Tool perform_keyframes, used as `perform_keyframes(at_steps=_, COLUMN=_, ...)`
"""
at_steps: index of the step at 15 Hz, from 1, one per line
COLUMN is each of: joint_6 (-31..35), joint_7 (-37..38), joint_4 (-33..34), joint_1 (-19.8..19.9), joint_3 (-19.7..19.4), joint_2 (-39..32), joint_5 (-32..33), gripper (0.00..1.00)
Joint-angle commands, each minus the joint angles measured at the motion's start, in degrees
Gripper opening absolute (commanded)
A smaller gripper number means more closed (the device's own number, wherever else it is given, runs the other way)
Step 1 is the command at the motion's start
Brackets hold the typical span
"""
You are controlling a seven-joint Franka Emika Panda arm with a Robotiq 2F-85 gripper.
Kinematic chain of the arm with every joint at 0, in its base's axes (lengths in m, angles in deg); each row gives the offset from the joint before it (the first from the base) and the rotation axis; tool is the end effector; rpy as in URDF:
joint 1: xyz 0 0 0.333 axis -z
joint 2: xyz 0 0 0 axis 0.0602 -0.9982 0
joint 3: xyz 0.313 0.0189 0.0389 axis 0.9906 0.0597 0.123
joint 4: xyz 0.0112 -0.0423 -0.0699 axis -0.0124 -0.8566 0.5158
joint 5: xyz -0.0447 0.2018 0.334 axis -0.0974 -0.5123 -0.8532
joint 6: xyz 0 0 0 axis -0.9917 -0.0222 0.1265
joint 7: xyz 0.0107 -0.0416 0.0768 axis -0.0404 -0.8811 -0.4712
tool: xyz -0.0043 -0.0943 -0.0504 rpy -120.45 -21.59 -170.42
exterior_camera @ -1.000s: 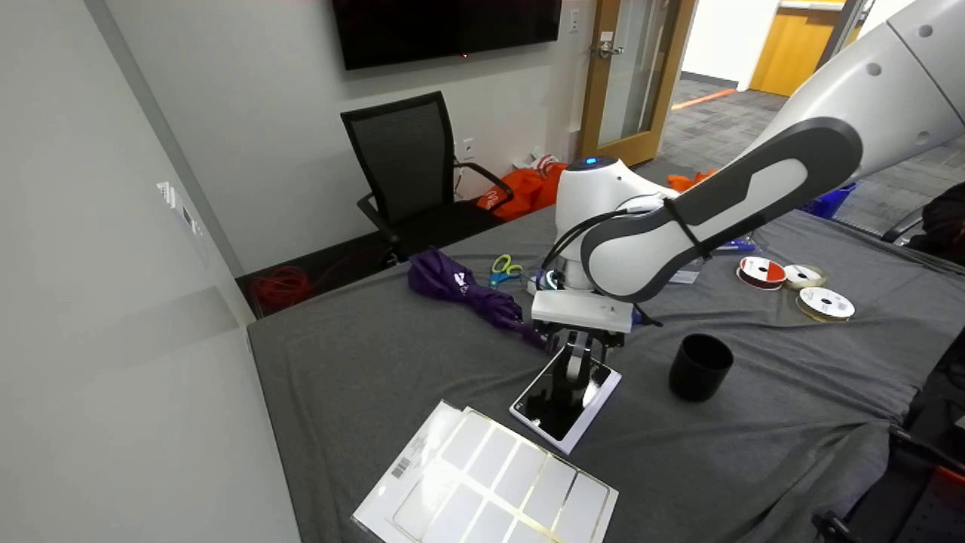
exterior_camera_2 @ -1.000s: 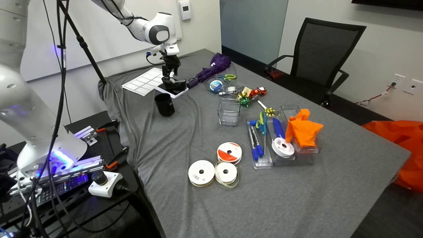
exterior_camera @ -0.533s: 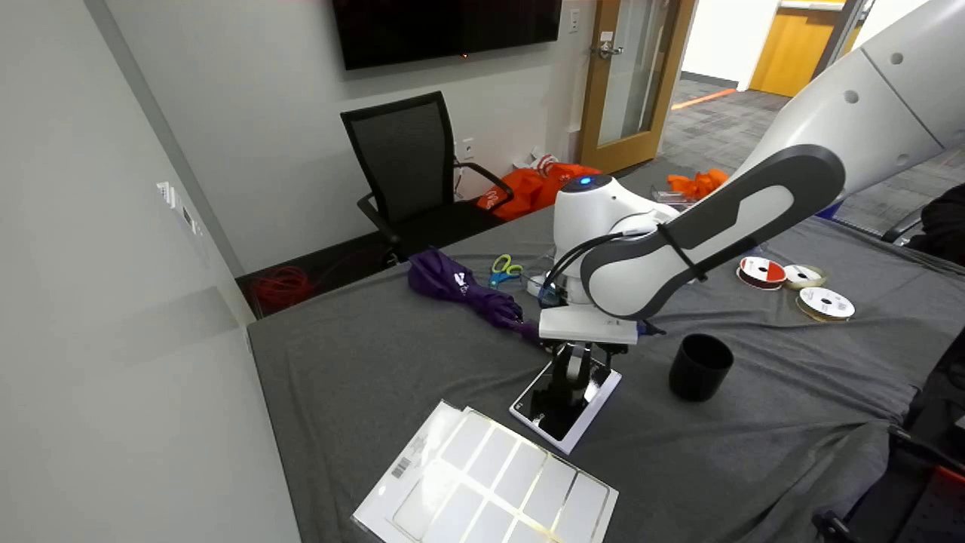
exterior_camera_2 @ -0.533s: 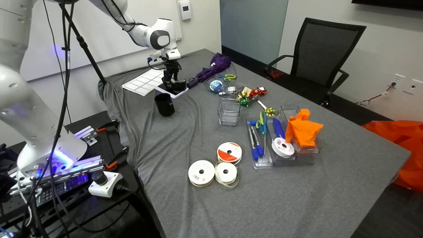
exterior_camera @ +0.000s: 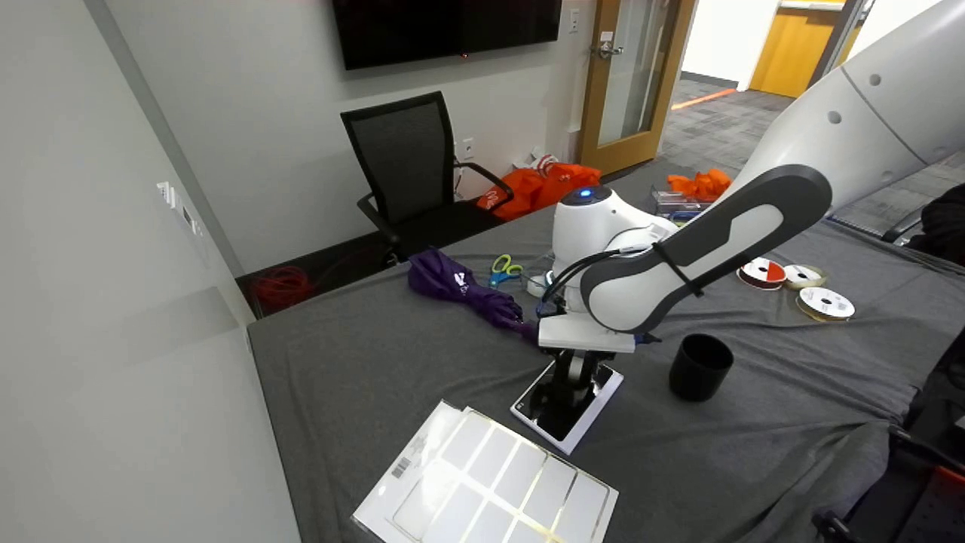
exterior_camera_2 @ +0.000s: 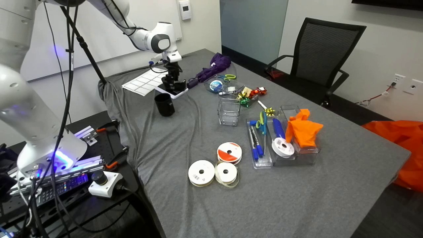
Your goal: Remove the tape dispenser from the black object
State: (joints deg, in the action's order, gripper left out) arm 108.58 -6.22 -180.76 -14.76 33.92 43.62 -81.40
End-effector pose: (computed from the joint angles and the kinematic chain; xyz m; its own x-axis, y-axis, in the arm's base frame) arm 0.5981 0.2258 0.1532 0.7101 -0.7037 -0.0232 -0.7014 -0.7099 0.0636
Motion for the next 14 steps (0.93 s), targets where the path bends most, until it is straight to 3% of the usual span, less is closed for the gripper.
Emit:
perform_keyframes(at_steps=1, joint_6=1.94, joint_7=-1.12, joint_4=-0.01, joint_1=-0.79, joint_3=-1.06, joint_2=-0.34, joint_5=-0.21, gripper=0.38)
perform_keyframes(at_steps=6, joint_6=2.03, joint_7=-0.75, joint_4=-0.12, joint_1=-0.77, joint_3=-1.07, joint_2=0.04, joint_5=-0.52, gripper=0.36)
perform_keyframes(at_steps=14, joint_6=0.62, joint_7=1.56, joint_4=-3.93, joint_1=-0.57, joint_3=-0.65, joint_2=6.84, joint_5=-1.85, gripper=0.36)
